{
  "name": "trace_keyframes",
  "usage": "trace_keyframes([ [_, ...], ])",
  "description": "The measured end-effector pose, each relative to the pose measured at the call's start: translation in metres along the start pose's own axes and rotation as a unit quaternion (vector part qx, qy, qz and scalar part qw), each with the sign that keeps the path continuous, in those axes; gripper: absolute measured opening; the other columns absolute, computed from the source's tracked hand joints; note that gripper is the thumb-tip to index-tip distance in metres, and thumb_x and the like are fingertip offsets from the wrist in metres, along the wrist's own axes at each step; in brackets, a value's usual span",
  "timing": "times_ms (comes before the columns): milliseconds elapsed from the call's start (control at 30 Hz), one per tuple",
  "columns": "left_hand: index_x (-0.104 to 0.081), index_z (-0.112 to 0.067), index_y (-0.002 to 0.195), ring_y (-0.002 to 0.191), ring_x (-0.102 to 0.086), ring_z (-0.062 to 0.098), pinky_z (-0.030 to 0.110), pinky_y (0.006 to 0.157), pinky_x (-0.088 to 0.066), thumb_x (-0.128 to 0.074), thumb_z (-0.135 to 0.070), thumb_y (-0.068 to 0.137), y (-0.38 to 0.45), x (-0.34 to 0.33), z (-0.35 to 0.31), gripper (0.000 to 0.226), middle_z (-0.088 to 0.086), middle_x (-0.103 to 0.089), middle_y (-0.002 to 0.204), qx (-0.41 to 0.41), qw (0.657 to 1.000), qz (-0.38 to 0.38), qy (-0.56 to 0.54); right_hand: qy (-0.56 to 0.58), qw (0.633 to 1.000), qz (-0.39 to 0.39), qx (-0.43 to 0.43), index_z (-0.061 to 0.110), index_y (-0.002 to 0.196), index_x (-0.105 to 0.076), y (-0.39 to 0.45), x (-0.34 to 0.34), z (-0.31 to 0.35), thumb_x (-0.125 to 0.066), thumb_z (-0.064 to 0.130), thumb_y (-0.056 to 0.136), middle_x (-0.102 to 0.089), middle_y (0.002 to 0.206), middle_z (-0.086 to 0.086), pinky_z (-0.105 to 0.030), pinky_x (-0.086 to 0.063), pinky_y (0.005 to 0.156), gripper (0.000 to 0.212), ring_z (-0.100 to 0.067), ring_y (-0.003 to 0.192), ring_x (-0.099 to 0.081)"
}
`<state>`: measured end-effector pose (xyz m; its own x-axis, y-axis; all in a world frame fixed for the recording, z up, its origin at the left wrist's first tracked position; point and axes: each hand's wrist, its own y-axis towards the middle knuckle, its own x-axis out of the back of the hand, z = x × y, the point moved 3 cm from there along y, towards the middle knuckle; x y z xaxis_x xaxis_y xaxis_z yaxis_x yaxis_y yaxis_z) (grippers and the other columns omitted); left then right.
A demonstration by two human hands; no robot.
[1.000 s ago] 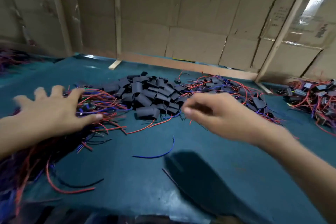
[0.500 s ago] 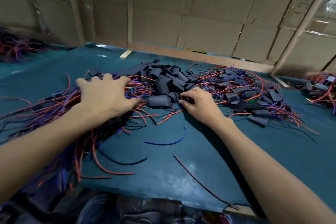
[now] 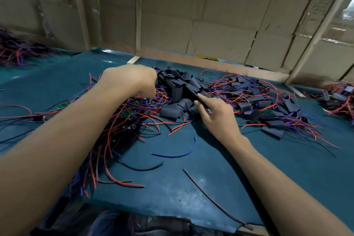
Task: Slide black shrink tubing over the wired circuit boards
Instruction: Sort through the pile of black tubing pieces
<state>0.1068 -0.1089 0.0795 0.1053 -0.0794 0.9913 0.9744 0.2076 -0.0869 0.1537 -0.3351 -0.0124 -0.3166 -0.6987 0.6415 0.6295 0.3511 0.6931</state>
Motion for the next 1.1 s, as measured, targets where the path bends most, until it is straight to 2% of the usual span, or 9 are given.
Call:
trace_keyframes([
  [67,-0.059,-0.012,0.084,0.082,-0.060,0.034,0.047,0.082,-0.055,-0.054,-0.011,0.085,0.006,0.003,-0.004,0.005,0.010,-0.060,0.087,0.025,0.998,-0.057,-0.019,-0.002,1.000,0.005,0.001,0.006,0.127,-0.070,-0.001,-0.001,0.001,-0.070,0.021,0.097,-0.072,0.090,-0.016,-0.041,-0.052,0.076,0.034,-0.035,0.084,-0.065],
  [133,-0.057,-0.009,0.090,0.082,-0.055,0.033,0.044,0.076,-0.047,-0.052,-0.005,0.086,0.009,-0.005,-0.008,0.007,0.010,-0.053,0.086,0.049,0.993,-0.100,-0.041,0.008,1.000,0.024,0.006,0.009,0.132,-0.068,0.000,-0.003,0.001,-0.069,0.025,0.097,-0.063,0.084,-0.015,-0.040,-0.049,0.075,0.038,-0.034,0.082,-0.059],
  [233,-0.061,-0.013,0.118,0.115,-0.047,0.039,0.051,0.096,-0.036,-0.052,-0.021,0.094,0.011,-0.039,-0.014,0.027,0.017,-0.054,0.120,0.085,0.986,-0.145,0.008,0.015,0.998,0.050,0.035,0.009,0.132,-0.068,-0.002,-0.003,0.000,-0.071,0.024,0.095,-0.057,0.085,-0.017,-0.042,-0.048,0.076,0.040,-0.035,0.083,-0.057],
  [400,-0.063,-0.019,0.114,0.109,-0.050,0.037,0.049,0.089,-0.038,-0.048,-0.035,0.094,0.015,-0.069,-0.009,0.030,0.012,-0.056,0.117,0.001,0.955,-0.261,0.137,0.040,0.996,0.071,0.024,0.008,0.138,-0.062,-0.004,-0.002,-0.002,-0.067,0.028,0.099,-0.057,0.096,-0.015,-0.034,-0.044,0.087,0.045,-0.030,0.094,-0.055],
  [633,-0.069,-0.007,0.100,0.089,-0.058,0.039,0.049,0.074,-0.046,-0.059,-0.029,0.092,0.017,-0.070,0.020,0.025,0.017,-0.063,0.099,-0.104,0.931,-0.305,0.172,0.053,0.996,0.077,0.011,0.001,0.135,-0.062,-0.015,0.013,-0.009,-0.067,0.027,0.098,-0.063,0.107,-0.014,-0.035,-0.047,0.091,0.046,-0.028,0.102,-0.059],
  [833,-0.060,-0.022,0.128,0.115,-0.050,0.035,0.049,0.097,-0.033,-0.032,-0.042,0.106,0.024,-0.067,0.005,0.041,0.006,-0.060,0.124,-0.068,0.952,-0.262,0.144,0.047,0.995,0.082,0.044,0.000,0.130,-0.067,-0.009,0.004,-0.010,-0.076,0.022,0.092,-0.068,0.110,-0.016,-0.042,-0.050,0.094,0.045,-0.034,0.102,-0.063],
  [900,-0.064,-0.023,0.124,0.110,-0.054,0.033,0.047,0.096,-0.032,-0.034,-0.044,0.106,0.017,-0.065,-0.015,0.041,0.005,-0.065,0.117,-0.115,0.930,-0.316,0.148,0.042,0.995,0.067,0.053,0.000,0.128,-0.068,-0.008,0.003,-0.012,-0.078,0.023,0.090,-0.069,0.110,-0.015,-0.043,-0.052,0.092,0.045,-0.034,0.100,-0.065],
  [1000,-0.071,-0.019,0.118,0.084,-0.062,0.031,0.039,0.073,-0.043,-0.046,-0.040,0.104,0.001,-0.067,-0.043,0.036,0.005,-0.067,0.089,-0.246,0.860,-0.418,0.161,0.046,0.996,0.034,0.066,-0.001,0.122,-0.071,-0.008,0.003,-0.012,-0.081,0.019,0.087,-0.070,0.105,-0.014,-0.033,-0.052,0.089,0.042,-0.030,0.093,-0.067],
  [1100,-0.069,-0.013,0.123,0.075,-0.062,0.030,0.037,0.063,-0.045,-0.045,-0.041,0.102,-0.008,-0.070,-0.054,0.042,0.007,-0.063,0.084,-0.341,0.834,-0.413,0.133,0.065,0.995,0.011,0.072,-0.002,0.120,-0.071,-0.008,0.006,-0.013,-0.082,0.016,0.085,-0.070,0.102,-0.014,-0.018,-0.045,0.089,0.040,-0.024,0.091,-0.067],
])
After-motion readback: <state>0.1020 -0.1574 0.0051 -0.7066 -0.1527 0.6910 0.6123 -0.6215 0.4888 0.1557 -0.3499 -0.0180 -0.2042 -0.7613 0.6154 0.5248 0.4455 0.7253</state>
